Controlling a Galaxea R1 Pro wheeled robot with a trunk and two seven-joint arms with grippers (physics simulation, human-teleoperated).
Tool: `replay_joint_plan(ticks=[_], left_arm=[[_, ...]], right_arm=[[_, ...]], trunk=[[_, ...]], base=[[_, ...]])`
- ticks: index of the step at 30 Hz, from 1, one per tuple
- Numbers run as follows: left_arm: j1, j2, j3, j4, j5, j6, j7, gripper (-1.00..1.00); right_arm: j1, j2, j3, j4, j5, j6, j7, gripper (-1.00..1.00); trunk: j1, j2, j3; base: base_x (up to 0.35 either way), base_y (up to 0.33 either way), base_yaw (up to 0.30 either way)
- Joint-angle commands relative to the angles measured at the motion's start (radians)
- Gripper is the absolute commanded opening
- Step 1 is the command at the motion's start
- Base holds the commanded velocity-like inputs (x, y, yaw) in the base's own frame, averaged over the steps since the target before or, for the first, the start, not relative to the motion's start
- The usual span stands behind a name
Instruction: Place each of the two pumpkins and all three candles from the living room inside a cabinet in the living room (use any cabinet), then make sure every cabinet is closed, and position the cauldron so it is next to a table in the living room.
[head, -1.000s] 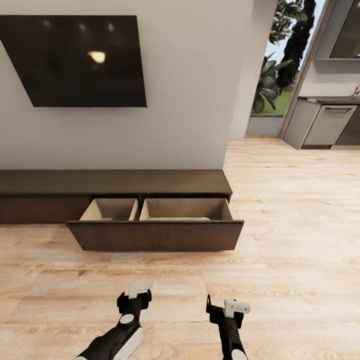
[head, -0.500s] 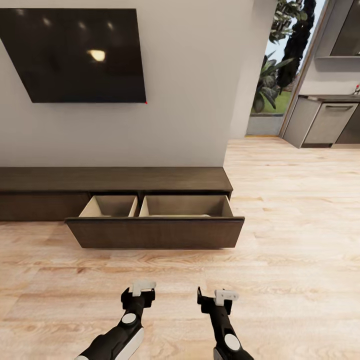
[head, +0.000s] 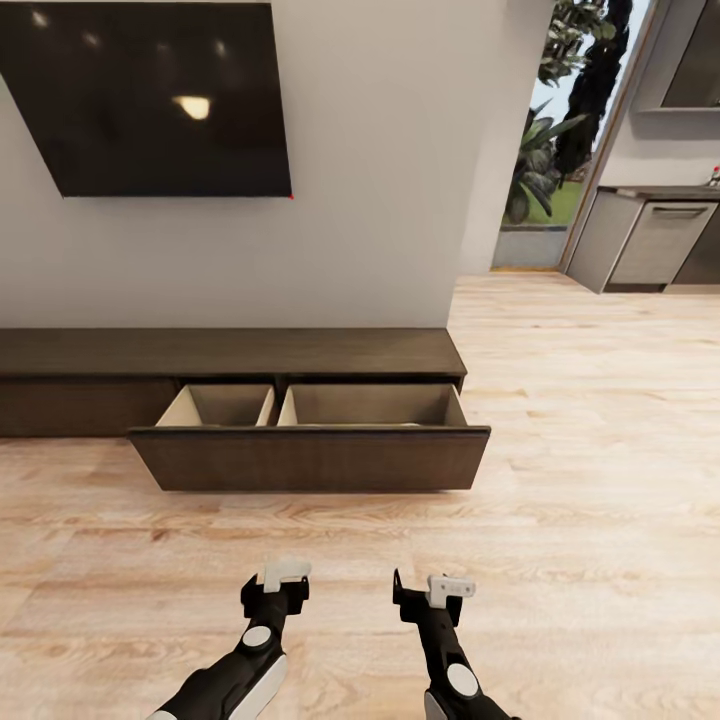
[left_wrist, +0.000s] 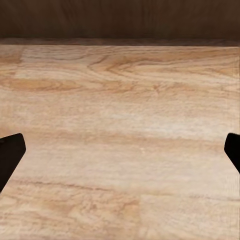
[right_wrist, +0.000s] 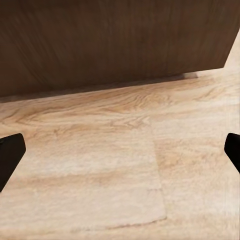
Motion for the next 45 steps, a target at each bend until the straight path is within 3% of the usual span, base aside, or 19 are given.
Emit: replay_joint_plan(ticks=[1, 11, 21, 45], left_arm=[[-0.001, 0.001, -0.008, 0.000, 0.010, -0.008, 0.007, 1.00], [-0.001, 0.002, -0.006, 0.000, 0.010, -0.022, 0.008, 1.00], [-0.001, 0.002, -0.004, 0.000, 0.012, -0.025, 0.020, 1.00], [-0.001, 0.003, -0.003, 0.000, 0.012, -0.025, 0.011, 1.00]], right_arm=[[-0.001, -0.001, 0.006, 0.000, -0.010, -0.006, -0.005, 1.00], [-0.001, 0.000, 0.006, 0.000, -0.011, -0.006, -0.005, 1.00], [-0.001, -0.001, 0.005, 0.004, -0.015, -0.006, -0.007, 1.00], [-0.001, -0.001, 0.005, 0.006, -0.015, -0.006, -0.007, 1.00]], trunk=[[0.004, -0.008, -0.004], [0.042, -0.078, -0.035], [0.042, -0.078, -0.035], [0.042, -0.078, -0.035]], base=[[0.000, 0.000, 0.000], [0.000, 0.000, 0.000], [0.037, 0.000, 0.000], [0.294, 0.031, 0.000]])
